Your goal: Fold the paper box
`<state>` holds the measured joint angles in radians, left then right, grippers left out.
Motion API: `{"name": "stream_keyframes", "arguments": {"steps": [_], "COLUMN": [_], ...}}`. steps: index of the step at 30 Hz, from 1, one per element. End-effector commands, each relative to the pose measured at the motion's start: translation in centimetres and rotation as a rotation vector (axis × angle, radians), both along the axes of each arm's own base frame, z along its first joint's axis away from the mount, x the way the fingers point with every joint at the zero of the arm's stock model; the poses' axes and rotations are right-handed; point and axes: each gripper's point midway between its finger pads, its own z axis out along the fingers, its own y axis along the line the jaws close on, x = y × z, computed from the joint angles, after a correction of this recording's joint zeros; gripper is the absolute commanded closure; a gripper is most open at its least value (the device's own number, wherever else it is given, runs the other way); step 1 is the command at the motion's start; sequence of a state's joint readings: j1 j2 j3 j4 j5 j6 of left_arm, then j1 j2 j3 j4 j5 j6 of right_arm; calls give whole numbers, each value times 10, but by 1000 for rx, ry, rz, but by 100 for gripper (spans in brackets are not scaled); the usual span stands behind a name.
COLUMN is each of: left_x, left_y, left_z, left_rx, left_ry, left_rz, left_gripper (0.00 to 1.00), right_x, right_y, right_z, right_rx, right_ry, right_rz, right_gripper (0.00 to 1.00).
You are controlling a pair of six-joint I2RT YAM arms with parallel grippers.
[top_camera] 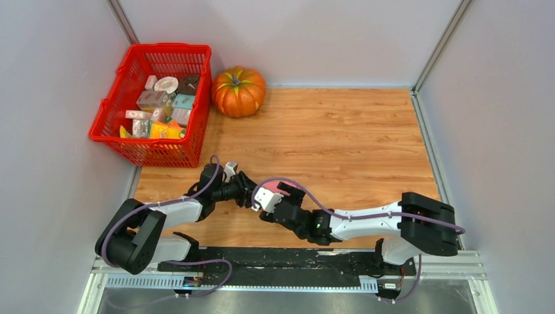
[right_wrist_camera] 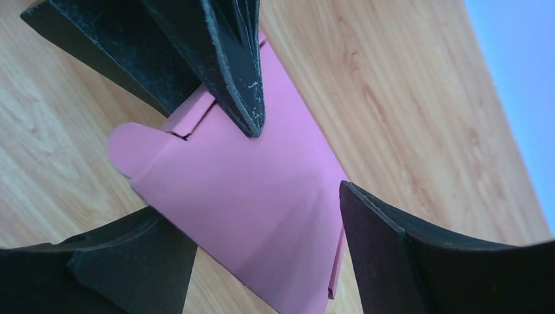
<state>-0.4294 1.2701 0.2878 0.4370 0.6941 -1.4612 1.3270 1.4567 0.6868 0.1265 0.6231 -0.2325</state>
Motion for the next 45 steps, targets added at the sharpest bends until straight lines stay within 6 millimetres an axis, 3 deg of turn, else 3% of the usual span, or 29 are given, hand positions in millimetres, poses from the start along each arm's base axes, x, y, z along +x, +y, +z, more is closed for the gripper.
{"name": "stream_keyframes", "arguments": {"steps": [1, 8, 12, 18, 24, 29, 31, 34, 36, 38, 39, 41, 45], "left_x": [0, -3, 0, -1, -11, -21, -24, -23, -22, -20, -17, -13, -3], "left_y": [-5, -2, -1, 7, 41, 84, 89, 85, 78, 71, 68, 65, 57], "left_z": [19, 15, 20, 18, 2, 2, 8, 18, 28, 36, 46, 48, 56], "left_rx": [-123, -140, -137, -21, 297, 550, 567, 554, 521, 510, 504, 524, 528], "left_ry": [3, 11, -35, -141, -280, -394, -430, -490, -531, -578, -616, -643, -693], "left_rz": [-4, 29, 37, 23, -2, 21, 22, -9, -39, -69, -70, -82, -83], "left_gripper": [82, 79, 57, 42, 35, 35, 37, 43, 48, 49, 49, 49, 51], "right_x": [17, 4, 1, -1, -4, -15, -19, -25, -20, -31, -27, -35, -23], "right_y": [-1, 2, 3, 3, -9, -22, -20, -28, -21, -19, -10, -6, 7], "right_z": [37, 34, 31, 27, 21, 7, 0, -7, -3, -15, -8, -23, -25], "right_rx": [30, 48, 56, 52, 67, 35, 66, 45, 51, 8, 15, -45, -36], "right_ry": [-226, -215, -189, -166, -56, 191, 366, 579, 650, 793, 807, 880, 877], "right_rz": [-122, -86, -67, -60, -90, -50, -14, -25, -32, -7, 3, 13, -17], "right_gripper": [22, 44, 59, 68, 71, 70, 70, 70, 71, 71, 71, 70, 69]}}
